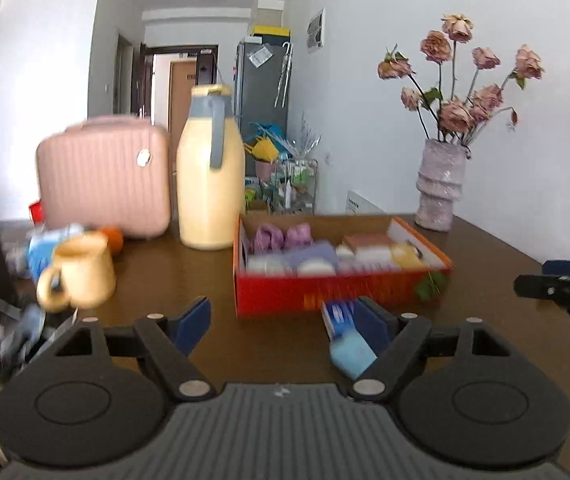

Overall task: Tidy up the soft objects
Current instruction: 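Move both grippers back to the light-blue plush on the table, then close both grippers on the light-blue plush toy, then carry the light-blue plush into the box and open both grippers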

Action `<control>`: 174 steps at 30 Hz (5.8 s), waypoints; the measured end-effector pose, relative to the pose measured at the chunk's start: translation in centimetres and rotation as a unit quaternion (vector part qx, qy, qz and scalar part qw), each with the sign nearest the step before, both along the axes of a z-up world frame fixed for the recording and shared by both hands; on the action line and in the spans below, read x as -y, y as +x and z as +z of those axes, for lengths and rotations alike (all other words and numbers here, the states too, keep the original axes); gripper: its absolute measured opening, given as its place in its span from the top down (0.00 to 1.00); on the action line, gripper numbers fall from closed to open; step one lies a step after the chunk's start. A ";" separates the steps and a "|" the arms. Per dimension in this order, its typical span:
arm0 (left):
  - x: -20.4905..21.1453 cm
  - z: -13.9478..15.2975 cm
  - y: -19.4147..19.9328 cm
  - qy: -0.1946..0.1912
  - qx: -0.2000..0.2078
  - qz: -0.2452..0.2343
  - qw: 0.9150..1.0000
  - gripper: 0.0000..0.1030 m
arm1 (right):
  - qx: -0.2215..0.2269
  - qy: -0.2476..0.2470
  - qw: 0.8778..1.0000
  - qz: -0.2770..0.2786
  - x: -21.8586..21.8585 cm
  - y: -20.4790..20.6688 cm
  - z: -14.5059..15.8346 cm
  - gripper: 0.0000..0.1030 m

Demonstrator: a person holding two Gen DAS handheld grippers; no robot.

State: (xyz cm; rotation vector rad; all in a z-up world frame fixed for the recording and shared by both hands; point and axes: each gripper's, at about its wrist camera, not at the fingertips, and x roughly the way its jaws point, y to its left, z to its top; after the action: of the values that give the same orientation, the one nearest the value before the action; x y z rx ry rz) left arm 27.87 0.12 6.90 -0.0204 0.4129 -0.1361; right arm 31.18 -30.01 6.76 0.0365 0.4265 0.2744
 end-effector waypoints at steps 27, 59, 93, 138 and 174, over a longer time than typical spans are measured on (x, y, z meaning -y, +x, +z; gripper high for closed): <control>1.6 -7.2 -5.7 -0.028 -0.083 -0.013 0.996 0.20 | -0.057 0.056 0.997 -0.011 -1.2 -9.3 -8.5 0.15; 2.5 -10.1 16.1 -0.155 -0.214 -0.192 0.945 0.76 | -0.132 0.128 0.981 0.054 -4.4 9.9 -11.2 0.43; 4.4 -9.5 5.3 -0.273 -0.184 -0.146 0.933 0.81 | -0.119 0.234 0.965 0.011 -0.1 -0.3 -9.6 0.74; 1.1 -10.2 12.5 -0.204 -0.208 -0.158 0.943 0.64 | -0.182 0.211 0.953 0.119 -2.5 10.6 -12.5 0.63; 6.8 -5.3 42.9 -0.164 -0.269 -0.093 0.945 0.86 | -0.222 0.214 0.951 0.025 -0.4 39.4 -5.4 0.80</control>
State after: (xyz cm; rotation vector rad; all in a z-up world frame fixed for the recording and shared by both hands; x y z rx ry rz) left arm 70.81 -6.72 1.58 -0.3536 0.9365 -0.3895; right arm 70.54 -29.63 1.37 0.5219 0.8093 0.4070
